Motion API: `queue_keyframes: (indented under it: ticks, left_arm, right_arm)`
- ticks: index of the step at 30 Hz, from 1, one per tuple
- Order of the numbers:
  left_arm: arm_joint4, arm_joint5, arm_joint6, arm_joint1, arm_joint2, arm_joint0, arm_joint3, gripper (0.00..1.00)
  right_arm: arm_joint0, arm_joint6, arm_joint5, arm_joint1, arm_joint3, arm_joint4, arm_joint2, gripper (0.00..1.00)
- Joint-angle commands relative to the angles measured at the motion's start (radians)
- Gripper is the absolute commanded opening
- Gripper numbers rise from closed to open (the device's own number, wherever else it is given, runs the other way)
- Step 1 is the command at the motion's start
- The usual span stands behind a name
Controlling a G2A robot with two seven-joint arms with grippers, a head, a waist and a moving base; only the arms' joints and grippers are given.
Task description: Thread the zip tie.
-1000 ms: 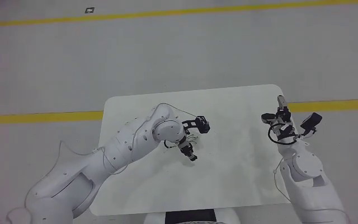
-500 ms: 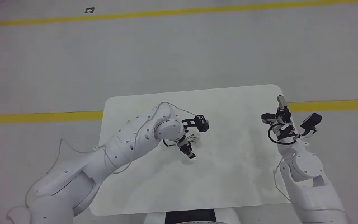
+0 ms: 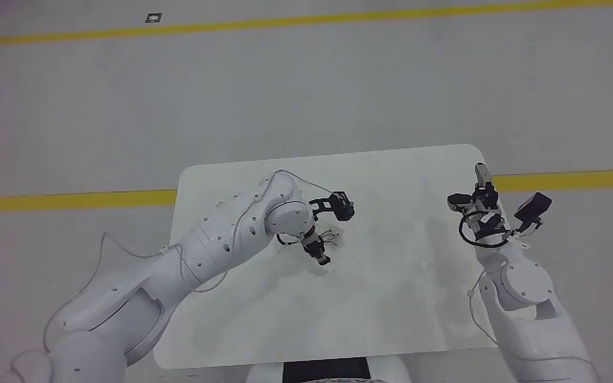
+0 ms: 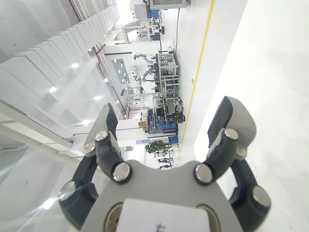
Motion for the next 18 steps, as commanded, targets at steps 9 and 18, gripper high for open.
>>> queue_keyframes:
  ticks: [9, 18]
  left_arm:
    - [0.001, -0.015, 0.042, -0.001, 0.014, -0.016, 0.005, 1.00]
    - [-0.041, -0.015, 0.085, -0.009, 0.079, -0.058, 0.037, 0.06]
  right_arm:
    - [0.000, 0.000, 0.000, 0.000, 0.000, 0.000, 0.000, 1.00]
    - [0.000, 0.000, 0.000, 0.000, 0.000, 0.000, 0.000, 1.00]
